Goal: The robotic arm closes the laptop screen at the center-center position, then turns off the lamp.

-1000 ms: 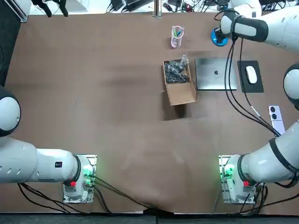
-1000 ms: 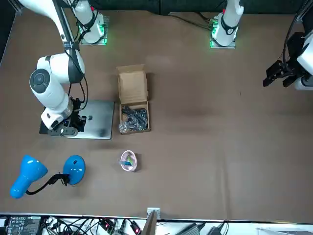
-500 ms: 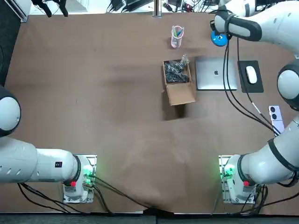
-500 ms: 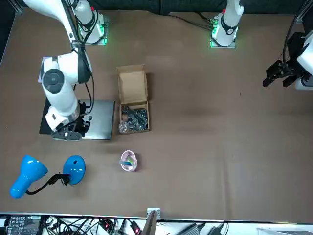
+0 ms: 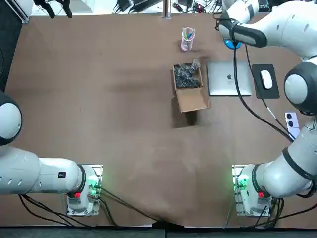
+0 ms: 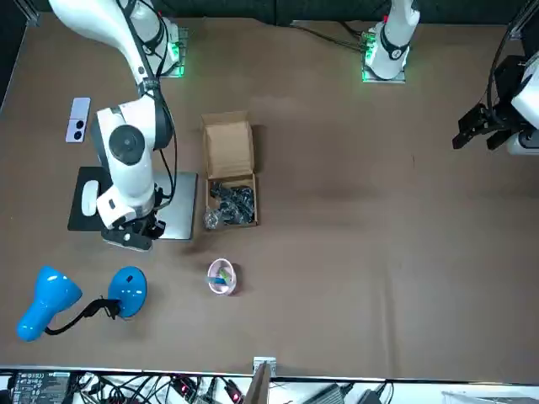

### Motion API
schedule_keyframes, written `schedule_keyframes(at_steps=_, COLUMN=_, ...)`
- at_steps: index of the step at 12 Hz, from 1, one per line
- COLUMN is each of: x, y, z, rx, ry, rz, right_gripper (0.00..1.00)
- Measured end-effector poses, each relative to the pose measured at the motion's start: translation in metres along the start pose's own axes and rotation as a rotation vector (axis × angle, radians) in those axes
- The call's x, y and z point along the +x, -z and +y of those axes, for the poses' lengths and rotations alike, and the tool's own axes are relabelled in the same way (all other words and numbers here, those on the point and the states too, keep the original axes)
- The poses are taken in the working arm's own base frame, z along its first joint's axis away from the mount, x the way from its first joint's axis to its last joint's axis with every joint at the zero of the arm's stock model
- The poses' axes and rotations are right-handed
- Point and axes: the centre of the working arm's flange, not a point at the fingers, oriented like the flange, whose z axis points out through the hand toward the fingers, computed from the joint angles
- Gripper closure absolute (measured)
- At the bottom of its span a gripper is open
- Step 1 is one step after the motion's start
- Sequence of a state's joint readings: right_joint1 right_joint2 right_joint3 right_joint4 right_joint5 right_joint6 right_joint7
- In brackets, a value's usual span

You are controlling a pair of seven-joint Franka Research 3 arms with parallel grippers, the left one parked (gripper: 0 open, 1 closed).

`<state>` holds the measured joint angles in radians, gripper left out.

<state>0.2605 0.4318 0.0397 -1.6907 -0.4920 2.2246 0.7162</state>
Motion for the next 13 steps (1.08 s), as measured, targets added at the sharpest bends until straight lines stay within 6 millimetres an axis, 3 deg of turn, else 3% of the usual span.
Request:
schedule_keyframes(at_steps=4, x=0.009, y=-0.029, z=0.000, rx=-0.067, ry=-0.050, rz=0.026, right_gripper=0.98)
schedule_keyframes(at_steps=8, x=0.006, y=-0.057, z=-0.004, rx=-0.162, ry=-0.172, rz=0.095, right_gripper=0.98)
schedule_keyframes(at_steps=13, x=0.005, y=-0.072, z=-0.004, rx=-0.182, ry=-0.226, rz=0.125, right_gripper=0.98)
